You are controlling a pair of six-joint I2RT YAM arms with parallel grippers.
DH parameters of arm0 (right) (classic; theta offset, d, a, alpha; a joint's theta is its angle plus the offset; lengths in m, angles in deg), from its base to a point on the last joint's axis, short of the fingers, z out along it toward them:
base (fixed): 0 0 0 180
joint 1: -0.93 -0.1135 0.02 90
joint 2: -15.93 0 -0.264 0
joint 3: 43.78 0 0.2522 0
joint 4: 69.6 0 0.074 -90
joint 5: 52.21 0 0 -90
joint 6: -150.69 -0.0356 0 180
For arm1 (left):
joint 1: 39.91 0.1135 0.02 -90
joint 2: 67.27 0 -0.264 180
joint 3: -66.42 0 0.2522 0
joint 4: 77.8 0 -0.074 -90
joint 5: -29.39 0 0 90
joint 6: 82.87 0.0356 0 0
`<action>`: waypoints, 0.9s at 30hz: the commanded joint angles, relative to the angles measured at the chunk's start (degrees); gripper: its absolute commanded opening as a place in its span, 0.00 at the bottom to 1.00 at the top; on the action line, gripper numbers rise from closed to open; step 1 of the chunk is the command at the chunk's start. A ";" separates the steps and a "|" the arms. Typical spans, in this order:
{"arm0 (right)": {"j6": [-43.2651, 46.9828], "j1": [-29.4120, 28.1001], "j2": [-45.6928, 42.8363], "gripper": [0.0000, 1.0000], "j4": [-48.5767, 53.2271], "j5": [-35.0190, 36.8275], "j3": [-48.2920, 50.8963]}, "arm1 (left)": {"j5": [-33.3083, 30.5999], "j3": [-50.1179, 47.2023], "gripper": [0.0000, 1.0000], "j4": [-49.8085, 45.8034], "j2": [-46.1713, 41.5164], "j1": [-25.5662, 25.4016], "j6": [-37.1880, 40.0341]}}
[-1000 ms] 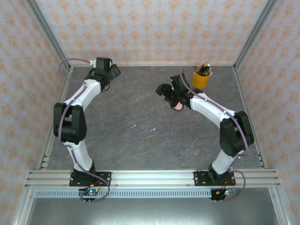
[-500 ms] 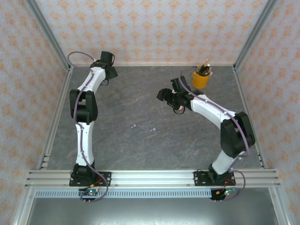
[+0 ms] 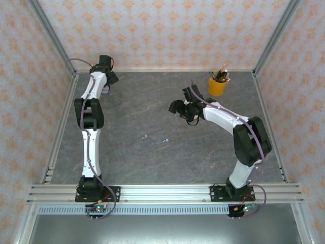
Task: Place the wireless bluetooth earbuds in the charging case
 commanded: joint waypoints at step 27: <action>1.16 -0.34 -0.79 0.68 1.35 0.57 1.00 | 4.54 5.19 0.83 -5.16 6.42 3.33 -10.65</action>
